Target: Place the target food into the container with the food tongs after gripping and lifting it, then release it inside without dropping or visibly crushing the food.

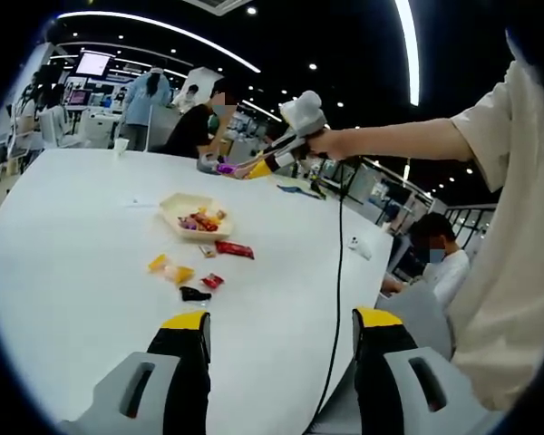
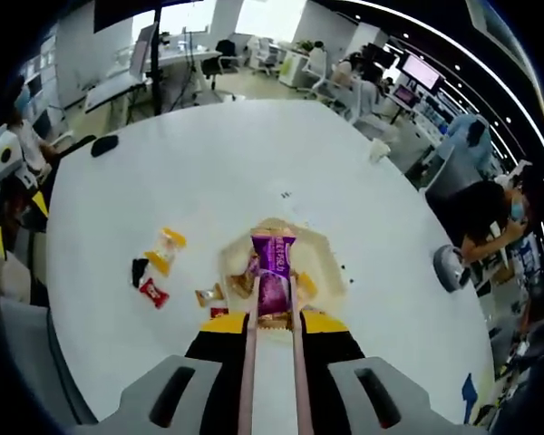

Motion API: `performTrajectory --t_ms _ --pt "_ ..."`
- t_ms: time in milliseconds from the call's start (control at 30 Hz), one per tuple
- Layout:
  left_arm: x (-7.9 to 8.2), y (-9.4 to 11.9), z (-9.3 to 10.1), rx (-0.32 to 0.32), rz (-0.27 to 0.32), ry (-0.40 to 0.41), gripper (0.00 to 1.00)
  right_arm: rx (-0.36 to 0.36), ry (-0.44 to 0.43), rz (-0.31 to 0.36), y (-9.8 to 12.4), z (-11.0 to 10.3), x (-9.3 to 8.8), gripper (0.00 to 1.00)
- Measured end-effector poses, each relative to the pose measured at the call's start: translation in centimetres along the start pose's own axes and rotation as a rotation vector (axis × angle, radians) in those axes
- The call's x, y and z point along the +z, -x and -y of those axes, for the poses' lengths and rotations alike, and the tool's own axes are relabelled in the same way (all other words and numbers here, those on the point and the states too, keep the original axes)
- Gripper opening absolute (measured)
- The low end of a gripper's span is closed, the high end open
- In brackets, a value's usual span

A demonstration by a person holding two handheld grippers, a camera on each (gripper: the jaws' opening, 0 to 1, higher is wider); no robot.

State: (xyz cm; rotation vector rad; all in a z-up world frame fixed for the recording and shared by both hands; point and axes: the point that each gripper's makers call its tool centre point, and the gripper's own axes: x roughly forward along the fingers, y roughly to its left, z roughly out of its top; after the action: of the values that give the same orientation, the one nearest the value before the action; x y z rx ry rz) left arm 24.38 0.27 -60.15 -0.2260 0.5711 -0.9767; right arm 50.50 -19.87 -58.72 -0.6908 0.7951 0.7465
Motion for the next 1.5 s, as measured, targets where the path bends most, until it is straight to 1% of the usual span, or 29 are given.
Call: performTrajectory --t_ms 133,333,733,967,1500 --pt "-0.2 0.1 -0.1 0.004 -0.003 0.005 0.62 -0.003 -0.005 0.006 0.0 0.0 0.1 0.2" --pt "-0.3 0.1 -0.3 0.006 -0.005 0.009 0.62 -0.011 -0.007 0.024 -0.3 0.5 0.7 0.2" --pt "-0.4 0.1 -0.4 0.01 -0.005 0.016 0.62 -0.003 0.007 0.023 -0.6 0.2 1.1 0.2" --pt "-0.6 0.0 -0.5 0.011 -0.008 0.026 0.62 -0.003 0.012 0.028 -0.9 0.5 1.6 0.2" --pt "-0.7 -0.3 -0.6 0.013 -0.011 0.034 0.62 -0.012 0.001 0.035 -1.3 1.2 1.8 0.2"
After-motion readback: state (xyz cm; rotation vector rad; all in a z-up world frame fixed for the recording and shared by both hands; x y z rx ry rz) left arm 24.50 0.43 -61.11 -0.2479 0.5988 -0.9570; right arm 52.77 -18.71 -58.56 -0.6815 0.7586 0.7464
